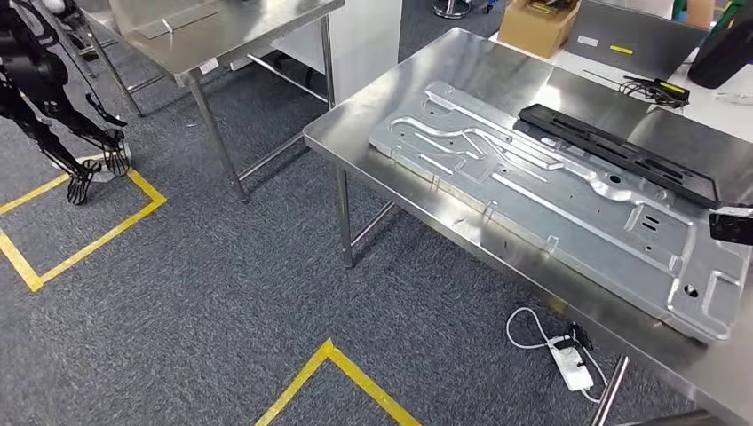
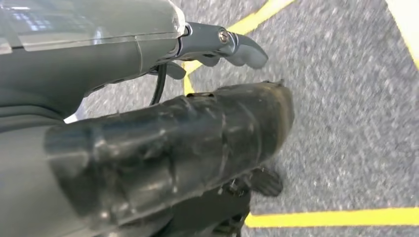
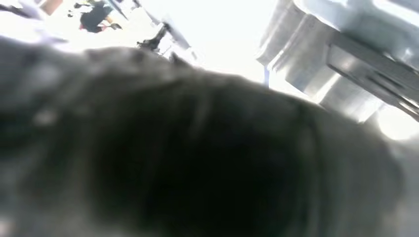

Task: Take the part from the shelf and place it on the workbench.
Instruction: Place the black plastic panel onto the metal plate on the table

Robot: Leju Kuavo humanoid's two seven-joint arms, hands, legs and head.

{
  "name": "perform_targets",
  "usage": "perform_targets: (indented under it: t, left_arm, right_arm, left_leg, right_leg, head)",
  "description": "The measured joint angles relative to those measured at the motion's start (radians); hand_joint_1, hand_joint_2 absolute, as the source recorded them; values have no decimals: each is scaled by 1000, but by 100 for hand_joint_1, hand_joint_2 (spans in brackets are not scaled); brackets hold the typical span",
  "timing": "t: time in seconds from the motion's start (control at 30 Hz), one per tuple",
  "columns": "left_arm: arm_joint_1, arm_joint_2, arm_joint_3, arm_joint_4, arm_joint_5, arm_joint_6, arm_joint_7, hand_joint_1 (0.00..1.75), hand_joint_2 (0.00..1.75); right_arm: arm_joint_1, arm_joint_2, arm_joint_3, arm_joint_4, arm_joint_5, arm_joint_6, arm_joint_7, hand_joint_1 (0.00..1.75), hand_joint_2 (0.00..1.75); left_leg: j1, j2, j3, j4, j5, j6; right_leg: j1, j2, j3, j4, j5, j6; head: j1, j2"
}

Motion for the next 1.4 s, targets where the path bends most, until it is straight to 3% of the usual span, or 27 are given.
perform_targets:
  t: [0.03, 0.1, 0.13, 0.17, 0.2, 0.23, 0.27, 0.33, 0.4, 0.47, 0.53, 0.63, 0.67, 0.7, 0.73, 0.8, 0.87, 0.97, 1.03, 1.13, 1.17, 1.2, 1.27, 1.33, 1.4]
  left_arm:
    - [1, 0, 0, 0, 1, 0, 0, 0, 0]
    - [2, 0, 0, 0, 2, 2, 5, 0, 0]
    - [2, 0, 0, 0, 2, 3, 7, 0, 0]
    - [3, 1, 0, 0, 2, 3, 9, 0, 0]
    - [3, 0, 0, 0, 2, 3, 10, 0, 0]
    - [3, 0, 0, 0, 2, 3, 11, 0, 0]
    - [3, 0, 0, 0, 2, 3, 12, 0, 0]
    - [2, -1, 0, 0, 1, 3, 12, 0, 0]
    - [1, -1, 0, 0, 1, 3, 12, 0, 0]
    - [2, -1, 0, 0, 1, 4, 12, 0, 0]
    - [2, 0, 0, 0, 1, 8, 14, 0, 0]
    - [4, 0, 0, 0, 2, 16, 16, 0, 0]
    - [4, 0, 0, 0, 2, 17, 17, 0, 0]
    - [5, 0, 0, 0, 3, 18, 17, 0, 0]
    - [5, 0, 0, 0, 3, 18, 17, 0, 0]
    - [5, 0, 0, 0, 3, 18, 16, 0, 0]
    - [5, 1, 0, 0, 3, 18, 15, 0, 0]
    - [5, 1, 0, 0, 3, 18, 14, 0, 0]
    - [5, 1, 0, 0, 4, 18, 14, 0, 0]
    - [4, 1, 0, 0, 6, 19, 14, 0, 0]
    - [5, 0, 0, 0, 7, 19, 13, 0, 0]
    - [5, 0, 0, 0, 7, 18, 13, 0, 0]
    - [5, 0, 0, 0, 7, 16, 11, 0, 0]
    - [5, -1, 0, 0, 8, 15, 10, 0, 0]
    - [4, -1, 0, 0, 8, 13, 8, 0, 0]
  right_arm:
    - [5, -4, 0, 0, -3, 0, 2, 0, 0]
    - [12, -8, 0, -1, -7, -1, 4, 0, 0]
    - [16, -9, 0, -1, -8, -1, 4, 0, 0]
    - [20, -9, 0, -1, -8, -1, 4, 0, 0]
    - [25, -9, 0, -1, -9, -1, 3, 0, 0]
    - [27, -9, 0, -1, -9, -1, 3, 0, 44]
    - [28, -9, 0, -1, -9, -1, 2, 0, 87]
    - [29, -9, -1, -3, -9, -2, 2, 0, 175]
    - [30, -10, -2, -4, -10, -2, 2, 0, 175]
    - [31, -10, -2, -5, -11, -2, 1, 0, 87]
    - [33, -8, -2, -6, -13, -4, 0, 0, 0]
    - [39, -2, -2, -6, -14, -13, 0, 0, 0]
    - [43, 0, -2, -6, -15, -17, -1, 0, 0]
    - [47, 1, -2, -6, -15, -20, -3, 0, 0]
    - [50, 2, -3, -6, -15, -21, -7, 0, 0]
    - [54, 2, -5, -6, -19, -21, -18, 0, 0]
    - [56, 2, -11, -6, -26, -19, -26, 0, 0]
    - [59, 1, -18, -7, -31, -18, -31, 0, 0]
    - [61, 0, -24, -7, -34, -19, -29, 0, 0]
    - [65, 3, -36, -2, -31, -27, -19, 0, 0]
    - [68, 5, -37, 0, -27, -29, -16, 0, 0]
    - [69, 7, -37, 1, -23, -30, -14, 0, 0]
    - [68, 8, -41, 3, -16, -29, -13, 0, 0]
    - [62, 9, -46, 4, -11, -28, -15, 0, 0]
    - [58, 10, -48, 5, -9, -26, -17, 0, 0]
  left_leg:
    - [2, 2, -9, -4, 14, 6]
    - [2, 6, -33, -4, 36, 10]
    - [2, 9, -46, -3, 46, 10]
    - [2, 11, -61, -1, 55, 9]
    - [2, 13, -74, 2, 63, 7]
    - [2, 14, -86, 6, 70, 5]
    - [3, 15, -96, 11, 75, 2]
    - [1, 16, -109, 22, 81, -7]
    - [-1, 16, -115, 28, 88, -18]
    - [-1, 14, -119, 33, 90, -29]
    - [1, 11, -143, 83, 50, -41]
    - [6, 9, -219, 272, -55, -51]
    - [6, 9, -232, 310, -65, -52]
    - [6, 9, -226, 314, -56, -52]
    - [6, 9, -200, 275, -31, -49]
    - [4, 6, -114, 136, 20, -38]
    - [1, 4, -63, 46, 39, -28]
    - [3, 6, -59, 17, 45, -17]
    - [8, 12, -54, -3, 58, -6]
    - [8, 25, -58, -9, 66, 1]
    - [8, 30, -60, -7, 65, 0]
    - [8, 37, -62, -4, 64, 0]
    - [10, 52, -65, 5, 58, -5]
    - [6, 67, -66, 18, 49, -14]
    - [1, 83, -66, 26, 43, -24]
  right_leg:
    - [-1, 3, -11, 30, -39, 4]
    - [-3, 6, -42, 143, -137, 11]
    - [-3, 6, -54, 203, -164, 15]
    - [-4, 7, -55, 243, -167, 19]
    - [-5, 6, -38, 249, -151, 21]
    - [-6, 6, -3, 218, -126, 22]
    - [-8, 5, 49, 154, -110, 22]
    - [-3, 2, 140, 27, -113, 14]
    - [4, 2, 167, -21, -128, 0]
    - [2, 0, 162, -25, -120, -17]
    - [-2, -2, 155, -29, -109, -34]
    - [1, -2, 136, -27, -96, -47]
    - [2, -1, 130, -25, -92, -47]
    - [2, 0, 125, -23, -90, -46]
    - [3, 0, 121, -20, -89, -45]
    - [6, 0, 116, -14, -88, -43]
    - [8, 0, 113, -13, -86, -37]
    - [8, 0, 112, -17, -79, -18]
    - [6, 2, 97, 13, -103, -7]
    - [1, 7, 16, 184, -189, 6]
    - [-1, 7, -6, 229, -200, 10]
    - [-4, 6, -11, 240, -192, 14]
    - [-9, -8, 33, 151, -131, 19]
    - [-4, -47, 91, 31, -86, 15]
    - [5, -58, 103, -7, -83, -1]
  head:
    - [0, 0]
    - [1, 0]
    - [1, 0]
    - [1, 0]
    - [1, 0]
    - [1, 0]
    - [1, 0]
    - [1, 0]
    - [1, 0]
    - [0, 0]
    - [0, 0]
    - [-1, 0]
    - [-1, 0]
    - [-1, 0]
    - [-1, 0]
    - [-1, 0]
    - [0, 0]
    - [0, 0]
    - [0, 0]
    - [1, 0]
    - [1, 0]
    - [1, 0]
    - [1, 0]
    - [1, 0]
    - [0, 0]
